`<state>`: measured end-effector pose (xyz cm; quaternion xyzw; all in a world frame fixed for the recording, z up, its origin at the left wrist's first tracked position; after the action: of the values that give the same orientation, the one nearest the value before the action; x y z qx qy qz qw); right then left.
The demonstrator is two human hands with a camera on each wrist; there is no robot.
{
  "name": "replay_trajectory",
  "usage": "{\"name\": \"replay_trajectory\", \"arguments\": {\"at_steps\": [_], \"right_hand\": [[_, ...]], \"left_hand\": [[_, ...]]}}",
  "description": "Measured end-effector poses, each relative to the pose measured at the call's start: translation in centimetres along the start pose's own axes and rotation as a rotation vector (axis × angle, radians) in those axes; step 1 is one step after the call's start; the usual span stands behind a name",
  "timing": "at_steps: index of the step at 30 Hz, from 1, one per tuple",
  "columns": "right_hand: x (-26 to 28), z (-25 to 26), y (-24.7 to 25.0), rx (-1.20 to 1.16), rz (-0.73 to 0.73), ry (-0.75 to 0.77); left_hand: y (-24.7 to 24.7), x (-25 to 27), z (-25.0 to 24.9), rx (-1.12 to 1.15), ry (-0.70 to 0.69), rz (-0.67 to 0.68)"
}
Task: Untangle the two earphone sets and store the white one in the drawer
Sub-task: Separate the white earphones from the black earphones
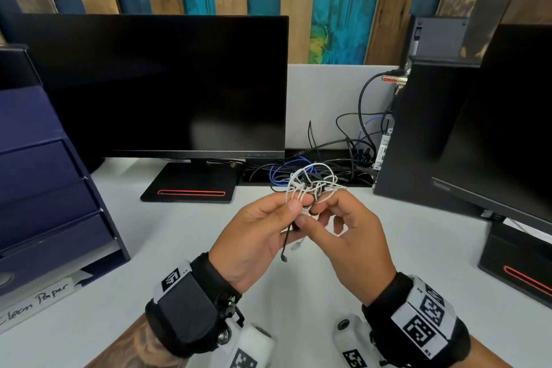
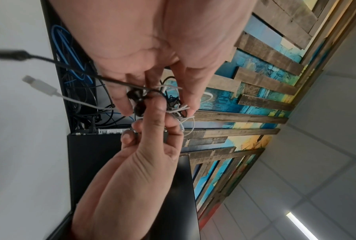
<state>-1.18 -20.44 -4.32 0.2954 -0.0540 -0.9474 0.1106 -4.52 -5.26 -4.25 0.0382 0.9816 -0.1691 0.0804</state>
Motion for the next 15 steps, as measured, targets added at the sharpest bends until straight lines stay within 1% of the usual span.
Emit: {"name": "replay_trajectory", "arguments": {"at_steps": [4,7,11,15], "right_hand": [[-0.14,-0.05,0.09,-0.088,-0.020,-0.023],[-0.63,-0.29,0.44,-0.091,-0.025,-0.041],[-0.98,-0.78,0.80,0.079,0.012,-0.040],[-0.73,-0.65,0.78,0.250,-0.001,0.043]], "left_hand": [[-0.41,0.13,0.14,-0.013,-0.011,0.037],[-0.21,0.00,0.18,-0.004,-0.001,0.024],[0.03,-0.13,0.52,0.014,0.035,0.029],[0.16,-0.21,0.86,0.043,0.065,0.025]]}}
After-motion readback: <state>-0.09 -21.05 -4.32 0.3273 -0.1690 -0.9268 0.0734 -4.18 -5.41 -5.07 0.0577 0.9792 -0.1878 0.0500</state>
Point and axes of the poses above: each hand's wrist, its own x-axis away from the middle knuckle, its own y-axis out of the back of the hand, z = x × y, the point moved 3 cm from there along -x, towards the middle knuckle, and after that the axes turned 3 degrees about -x, right-handed, at the moved point
